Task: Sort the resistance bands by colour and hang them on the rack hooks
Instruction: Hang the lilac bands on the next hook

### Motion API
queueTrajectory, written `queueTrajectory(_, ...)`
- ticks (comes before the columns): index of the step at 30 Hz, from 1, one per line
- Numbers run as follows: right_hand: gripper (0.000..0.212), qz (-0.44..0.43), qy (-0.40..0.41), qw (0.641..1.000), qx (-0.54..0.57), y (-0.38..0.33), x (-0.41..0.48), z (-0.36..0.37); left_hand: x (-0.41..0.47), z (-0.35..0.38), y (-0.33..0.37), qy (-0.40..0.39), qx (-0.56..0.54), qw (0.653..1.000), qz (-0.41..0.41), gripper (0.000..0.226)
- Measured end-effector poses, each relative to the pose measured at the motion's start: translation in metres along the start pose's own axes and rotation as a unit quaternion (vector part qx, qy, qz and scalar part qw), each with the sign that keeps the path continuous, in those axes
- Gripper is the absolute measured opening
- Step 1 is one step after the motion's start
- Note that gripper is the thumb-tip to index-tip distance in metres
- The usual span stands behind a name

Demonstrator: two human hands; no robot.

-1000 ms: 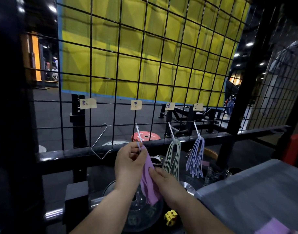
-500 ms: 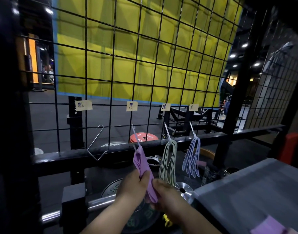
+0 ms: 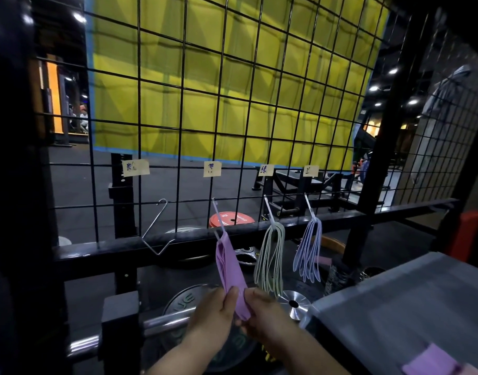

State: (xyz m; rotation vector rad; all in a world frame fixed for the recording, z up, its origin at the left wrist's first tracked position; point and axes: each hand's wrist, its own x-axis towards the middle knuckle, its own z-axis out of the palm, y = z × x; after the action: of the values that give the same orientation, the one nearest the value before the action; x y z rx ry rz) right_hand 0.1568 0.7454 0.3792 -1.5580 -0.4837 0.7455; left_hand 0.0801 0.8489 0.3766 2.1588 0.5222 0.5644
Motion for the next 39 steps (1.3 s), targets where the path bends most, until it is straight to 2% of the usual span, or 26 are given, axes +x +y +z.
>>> queueTrajectory(6, 0.019, 0.018, 0.021, 0.983, -0.182, -0.009, -0.004, 0.0, 0.002, -0.004, -0.004, 0.003, 0.073, 0.997, -0.02, 0.044)
queueTrajectory(9, 0.029, 0.062, 0.015, 0.944, -0.324, -0.019, -0.006, -0.005, 0.0, -0.007, -0.006, 0.003, 0.082, 0.997, -0.014, 0.042)
queueTrajectory(11, 0.032, 0.078, 0.032, 0.924, -0.374, -0.029, -0.009, -0.007, -0.001, -0.013, -0.005, 0.018, 0.101, 0.995, -0.018, 0.039)
queueTrajectory(14, 0.028, -0.013, 0.091, 0.909, -0.408, -0.048, -0.01, -0.007, 0.0, -0.027, -0.003, 0.091, 0.137, 0.986, -0.018, 0.045)
queueTrajectory(17, 0.014, -0.128, 0.158, 0.885, -0.418, -0.069, -0.012, 0.001, 0.001, -0.04, 0.006, 0.169, 0.095, 0.981, 0.028, 0.035)
queueTrajectory(21, 0.017, -0.218, 0.166, 0.886, -0.375, -0.083, -0.005, 0.014, 0.011, -0.046, 0.01, 0.222, 0.028, 0.967, 0.121, 0.03)
queueTrajectory(24, 0.015, -0.252, 0.138, 0.896, -0.34, -0.084, 0.005, 0.02, 0.018, -0.047, 0.01, 0.218, -0.027, 0.963, 0.153, 0.035)
queueTrajectory(29, 0.01, -0.277, 0.137, 0.884, -0.35, -0.083, 0.014, 0.023, 0.026, -0.051, 0.015, 0.215, -0.063, 0.961, 0.165, 0.03)
queueTrajectory(35, 0.006, -0.303, 0.157, 0.859, -0.383, -0.086, 0.013, 0.023, 0.032, -0.05, 0.016, 0.228, -0.096, 0.955, 0.167, 0.025)
queueTrajectory(39, 0.016, -0.325, 0.169, 0.836, -0.408, -0.087, 0.014, 0.024, 0.036, -0.048, 0.015, 0.232, -0.065, 0.956, 0.168, 0.022)
